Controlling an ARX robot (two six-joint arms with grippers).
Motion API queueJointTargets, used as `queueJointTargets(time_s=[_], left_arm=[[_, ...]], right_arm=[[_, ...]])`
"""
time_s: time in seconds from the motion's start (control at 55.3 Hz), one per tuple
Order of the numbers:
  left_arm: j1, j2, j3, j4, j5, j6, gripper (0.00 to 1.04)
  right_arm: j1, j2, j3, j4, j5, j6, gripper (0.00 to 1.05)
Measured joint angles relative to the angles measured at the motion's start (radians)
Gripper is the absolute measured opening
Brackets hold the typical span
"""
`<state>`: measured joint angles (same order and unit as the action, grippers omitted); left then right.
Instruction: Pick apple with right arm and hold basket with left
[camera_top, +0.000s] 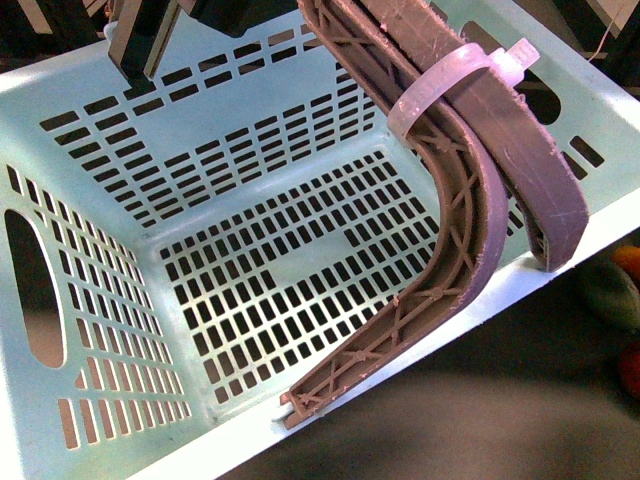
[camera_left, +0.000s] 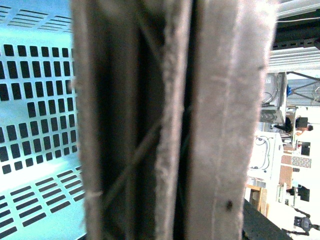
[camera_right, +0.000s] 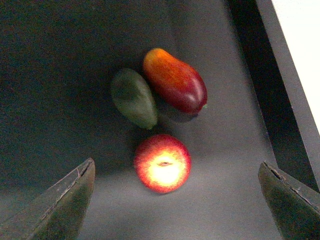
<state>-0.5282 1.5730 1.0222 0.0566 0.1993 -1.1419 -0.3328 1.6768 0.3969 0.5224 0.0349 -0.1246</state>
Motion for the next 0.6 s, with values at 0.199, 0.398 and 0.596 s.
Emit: queueJointTargets(time_s=[0.199,0.398,0.596], left_arm=[[0.0,0.0,0.0,0.0,-0.001,0.0,0.27],[0.0,0.0,0.0,0.0,0.003,0.0,0.27],[0.0,0.0,0.0,0.0,-0.002,0.0,0.27]], right_arm=[[0.006,0.322,0.105,0.042,0.025,-0.03,0.96],[0.033,0.507,0.209,0.048,0.056,-0.034,0.96],[0.036,0.572,0.276,0.024,0.067,-0.037,0.96]])
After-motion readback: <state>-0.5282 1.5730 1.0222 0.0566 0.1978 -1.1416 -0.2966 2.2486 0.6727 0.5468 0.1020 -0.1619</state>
